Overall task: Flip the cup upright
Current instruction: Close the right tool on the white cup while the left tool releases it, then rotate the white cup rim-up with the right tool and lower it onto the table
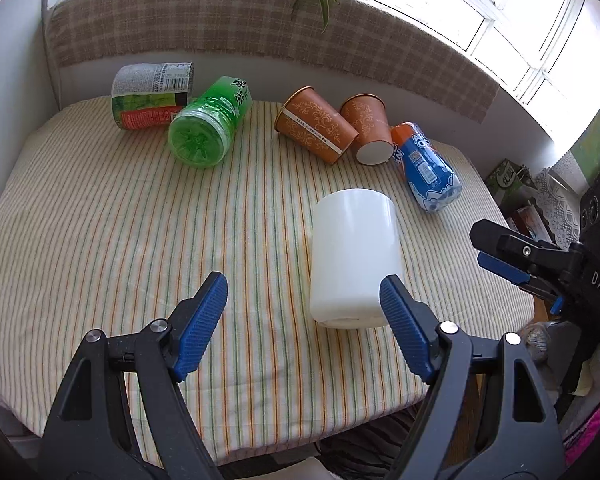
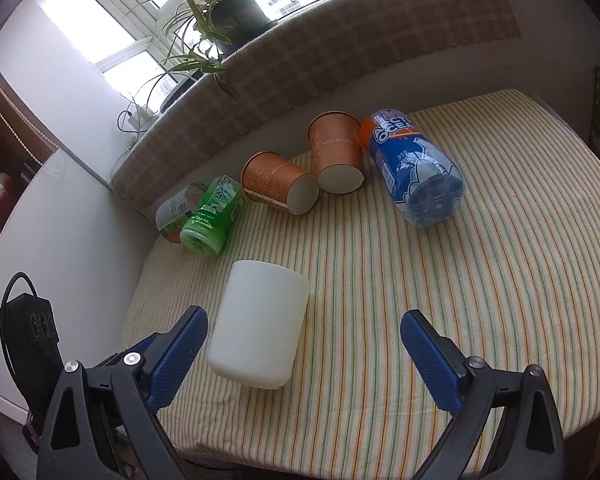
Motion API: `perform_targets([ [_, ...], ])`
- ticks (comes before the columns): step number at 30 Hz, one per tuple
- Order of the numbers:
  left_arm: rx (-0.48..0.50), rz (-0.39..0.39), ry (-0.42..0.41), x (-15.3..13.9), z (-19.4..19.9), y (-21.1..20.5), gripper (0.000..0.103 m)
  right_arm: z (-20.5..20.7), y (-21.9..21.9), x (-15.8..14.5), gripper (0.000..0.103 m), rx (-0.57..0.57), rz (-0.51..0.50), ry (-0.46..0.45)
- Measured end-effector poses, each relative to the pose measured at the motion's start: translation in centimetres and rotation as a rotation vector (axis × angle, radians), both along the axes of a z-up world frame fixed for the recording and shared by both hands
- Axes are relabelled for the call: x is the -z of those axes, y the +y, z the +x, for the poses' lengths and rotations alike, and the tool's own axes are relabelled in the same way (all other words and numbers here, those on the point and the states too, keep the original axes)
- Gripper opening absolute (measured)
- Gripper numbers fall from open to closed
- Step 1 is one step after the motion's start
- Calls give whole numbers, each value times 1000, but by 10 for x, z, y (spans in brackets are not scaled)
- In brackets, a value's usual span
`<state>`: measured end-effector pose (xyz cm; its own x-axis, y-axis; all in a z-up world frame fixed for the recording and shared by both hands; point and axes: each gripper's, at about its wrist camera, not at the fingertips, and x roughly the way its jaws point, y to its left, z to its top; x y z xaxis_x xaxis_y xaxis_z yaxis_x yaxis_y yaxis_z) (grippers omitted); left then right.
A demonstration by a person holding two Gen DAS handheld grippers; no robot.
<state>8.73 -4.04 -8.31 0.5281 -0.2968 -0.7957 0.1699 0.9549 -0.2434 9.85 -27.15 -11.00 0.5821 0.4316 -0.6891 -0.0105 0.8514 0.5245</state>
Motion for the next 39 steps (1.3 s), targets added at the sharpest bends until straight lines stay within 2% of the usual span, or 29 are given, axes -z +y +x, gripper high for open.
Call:
perform_targets([
  [2, -6, 11, -3, 0, -10, 7, 81, 8, 8, 2, 99, -15, -7, 17],
  [7, -26, -16, 32, 9, -30, 28, 81, 32, 20, 11, 98, -41, 14, 87],
  [11, -49, -21, 32, 12, -44, 36, 81, 50, 27, 28, 94, -61, 82, 183],
  [23, -32, -20, 17, 11, -57, 31, 81, 87, 50, 56, 81, -110, 128, 322],
  [33, -25, -39, 16, 10, -58, 25, 81, 87, 58, 58, 76, -141, 116, 307],
  [39, -30, -28, 1, 9, -58, 23, 81, 79, 59, 53, 76, -160, 88, 255],
])
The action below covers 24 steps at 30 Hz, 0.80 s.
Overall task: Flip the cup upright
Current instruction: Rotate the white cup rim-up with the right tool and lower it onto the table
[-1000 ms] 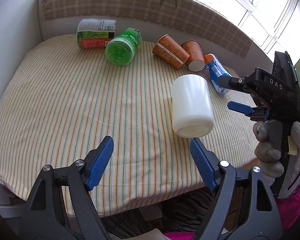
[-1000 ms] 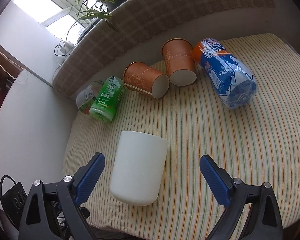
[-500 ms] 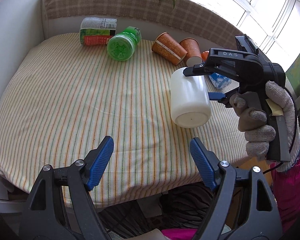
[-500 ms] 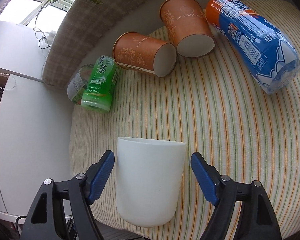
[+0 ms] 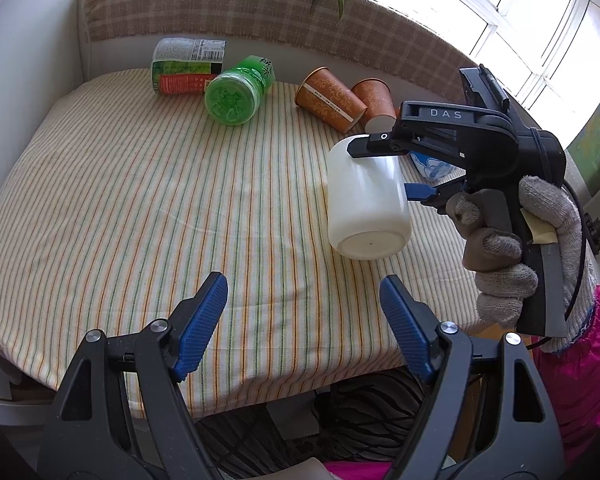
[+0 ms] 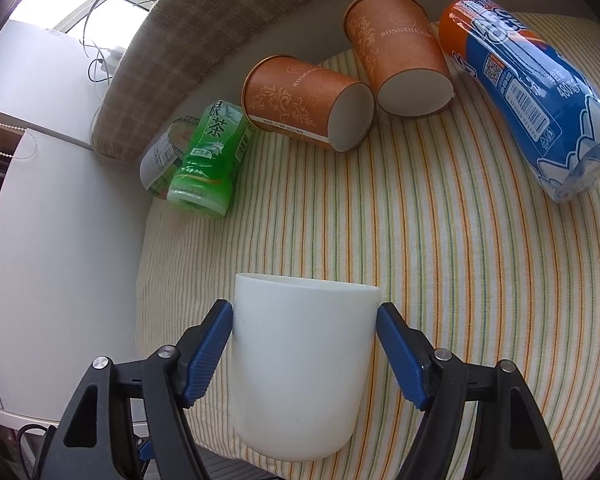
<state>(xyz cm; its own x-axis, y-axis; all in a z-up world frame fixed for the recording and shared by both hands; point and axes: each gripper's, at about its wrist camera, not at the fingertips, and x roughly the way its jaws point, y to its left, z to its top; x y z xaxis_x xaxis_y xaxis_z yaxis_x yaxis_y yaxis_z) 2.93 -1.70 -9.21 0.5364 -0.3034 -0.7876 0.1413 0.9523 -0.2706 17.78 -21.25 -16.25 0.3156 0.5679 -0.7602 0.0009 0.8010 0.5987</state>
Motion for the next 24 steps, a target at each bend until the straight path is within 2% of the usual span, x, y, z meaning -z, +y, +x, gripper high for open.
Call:
perform_targets([
  [14, -20, -16, -30, -4, 4, 2, 81, -29, 1, -30, 76, -26, -138, -270],
  [24, -24, -18, -31, -5, 3, 2, 81, -48, 15, -45, 76, -35, -341, -494],
])
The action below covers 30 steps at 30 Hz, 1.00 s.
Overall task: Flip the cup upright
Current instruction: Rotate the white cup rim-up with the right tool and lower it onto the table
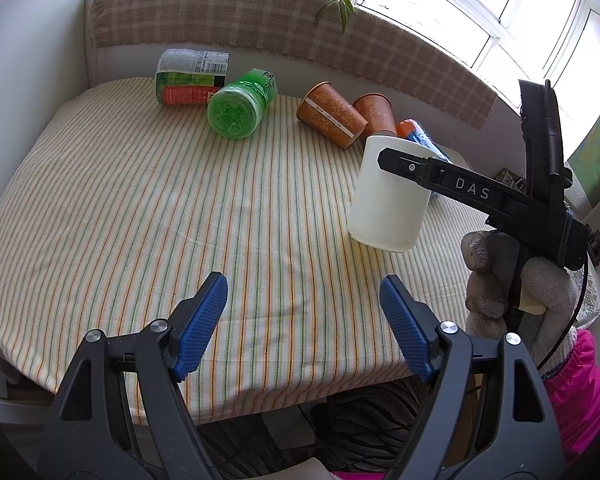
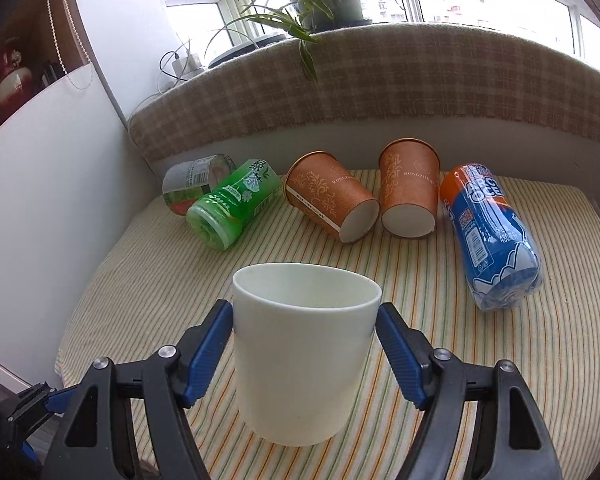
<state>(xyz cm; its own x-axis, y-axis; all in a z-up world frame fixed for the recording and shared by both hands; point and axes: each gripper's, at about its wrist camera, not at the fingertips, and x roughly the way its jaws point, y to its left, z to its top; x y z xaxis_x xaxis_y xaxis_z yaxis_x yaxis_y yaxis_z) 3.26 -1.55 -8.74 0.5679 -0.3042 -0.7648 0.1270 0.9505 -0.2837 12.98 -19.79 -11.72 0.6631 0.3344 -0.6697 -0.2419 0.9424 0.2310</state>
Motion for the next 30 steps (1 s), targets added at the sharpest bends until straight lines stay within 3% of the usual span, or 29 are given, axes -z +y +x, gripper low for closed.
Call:
perform_targets([
  [13, 0, 7, -14, -1, -2, -2, 81, 1, 17, -3, 75, 1, -142, -155],
  [30, 2, 5, -16, -2, -4, -4, 81, -2, 16, 6, 75, 8, -171, -174],
])
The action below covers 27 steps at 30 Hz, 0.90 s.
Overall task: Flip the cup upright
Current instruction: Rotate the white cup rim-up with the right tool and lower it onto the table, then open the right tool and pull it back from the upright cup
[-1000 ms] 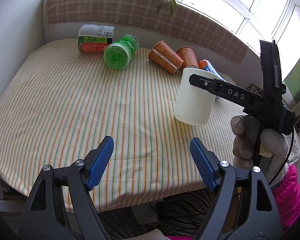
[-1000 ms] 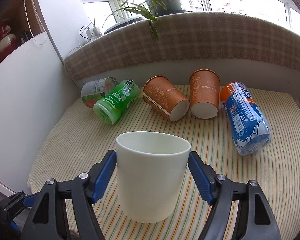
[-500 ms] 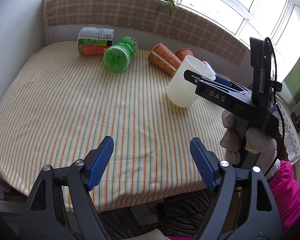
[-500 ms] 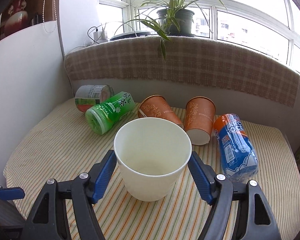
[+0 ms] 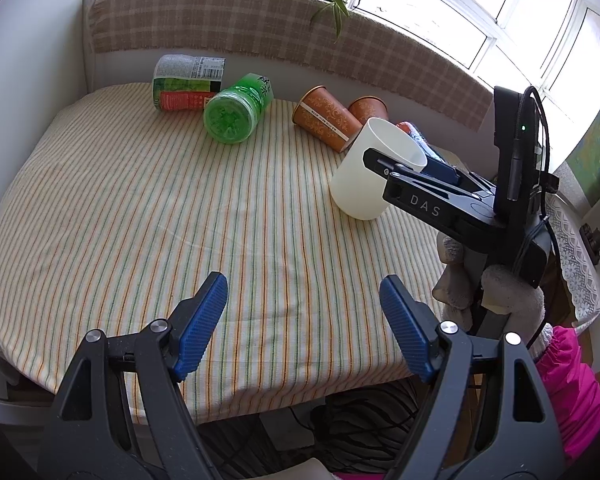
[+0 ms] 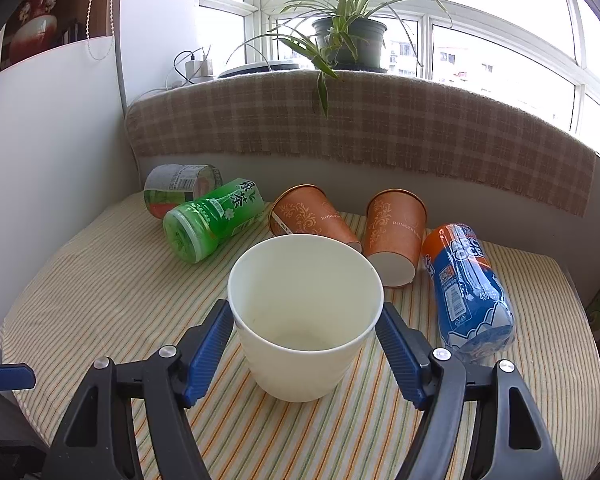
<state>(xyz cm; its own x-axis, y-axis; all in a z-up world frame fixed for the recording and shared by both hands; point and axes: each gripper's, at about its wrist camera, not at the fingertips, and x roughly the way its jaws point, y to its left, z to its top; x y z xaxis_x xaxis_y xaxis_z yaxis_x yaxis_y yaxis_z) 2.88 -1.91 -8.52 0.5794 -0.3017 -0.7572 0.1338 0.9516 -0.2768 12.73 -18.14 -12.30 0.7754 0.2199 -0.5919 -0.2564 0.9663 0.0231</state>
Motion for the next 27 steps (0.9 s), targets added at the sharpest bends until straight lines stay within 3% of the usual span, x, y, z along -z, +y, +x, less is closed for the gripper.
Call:
perform_targets([
  [27, -6, 3, -24, -4, -2, -1, 81, -11, 6, -4, 79, -32, -15, -10],
])
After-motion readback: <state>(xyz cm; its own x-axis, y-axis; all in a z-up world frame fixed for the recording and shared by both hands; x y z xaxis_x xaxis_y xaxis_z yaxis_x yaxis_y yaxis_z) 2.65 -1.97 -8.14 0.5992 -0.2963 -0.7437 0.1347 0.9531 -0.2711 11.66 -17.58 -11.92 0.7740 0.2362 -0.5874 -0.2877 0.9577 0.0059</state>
